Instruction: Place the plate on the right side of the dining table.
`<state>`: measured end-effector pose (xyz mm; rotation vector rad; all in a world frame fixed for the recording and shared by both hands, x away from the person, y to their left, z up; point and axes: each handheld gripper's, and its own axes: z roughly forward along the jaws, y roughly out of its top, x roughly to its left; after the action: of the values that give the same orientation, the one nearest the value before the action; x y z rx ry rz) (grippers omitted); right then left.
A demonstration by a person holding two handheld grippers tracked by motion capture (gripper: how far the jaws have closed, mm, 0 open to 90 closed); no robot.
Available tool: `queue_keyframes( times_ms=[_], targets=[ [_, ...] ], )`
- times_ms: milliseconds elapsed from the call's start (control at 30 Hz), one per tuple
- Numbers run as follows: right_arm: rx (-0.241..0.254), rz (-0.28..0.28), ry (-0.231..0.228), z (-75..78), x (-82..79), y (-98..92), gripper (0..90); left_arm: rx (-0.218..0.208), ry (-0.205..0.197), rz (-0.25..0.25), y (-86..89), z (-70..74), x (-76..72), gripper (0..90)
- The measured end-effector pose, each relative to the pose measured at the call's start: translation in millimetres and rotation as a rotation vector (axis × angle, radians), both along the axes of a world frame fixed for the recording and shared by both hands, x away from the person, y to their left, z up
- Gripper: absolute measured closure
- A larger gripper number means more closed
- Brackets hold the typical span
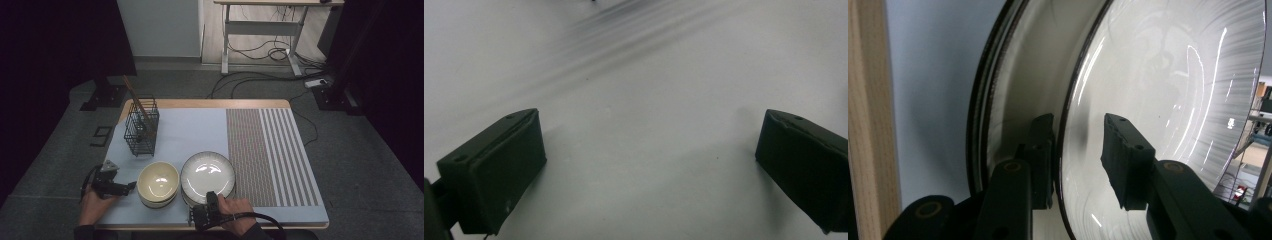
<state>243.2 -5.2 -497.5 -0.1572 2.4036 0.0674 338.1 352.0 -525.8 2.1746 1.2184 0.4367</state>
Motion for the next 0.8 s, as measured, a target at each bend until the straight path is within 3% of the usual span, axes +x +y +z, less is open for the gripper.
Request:
queue_keyframes(
  times_ms=[100,267,300,467,533,567,667,800],
  targets=[
    [0.003,-0.001,-0.002,0.2,0.8,0.1,65.0,0.0,0.0,0.0,0.0,0.0,0.0,0.0],
    [-0.015,0.007,0.007,-2.5,-2.3,0.9,77.3,0.0,0.0,0.0,0.0,0.0,0.0,0.0],
    [-0.023,0.018,-0.022,-5.5,-4.6,1.9,78.0,0.0,0.0,0.0,0.0,0.0,0.0,0.0],
    [-0.043,0.035,-0.081,-9.4,-11.0,3.0,80.3,0.0,0.002,-0.001,0.2,0.2,0.1,0.0],
    [-0.039,0.043,-0.094,-9.1,-12.3,3.0,81.1,0.0,0.001,0.0,0.2,0.1,0.1,0.0],
    [-0.021,0.045,-0.126,-5.6,-15.9,3.3,83.1,0.0,0.001,0.0,0.2,0.1,0.1,0.0],
    [-0.009,0.035,-0.128,-0.6,-17.6,3.6,83.0,0.001,0.001,0.0,0.2,0.1,0.1,0.0],
    [-0.017,0.04,-0.176,0.3,-19.9,1.8,82.1,0.0,0.001,0.0,0.1,0.1,0.1,0.0]
  ],
)
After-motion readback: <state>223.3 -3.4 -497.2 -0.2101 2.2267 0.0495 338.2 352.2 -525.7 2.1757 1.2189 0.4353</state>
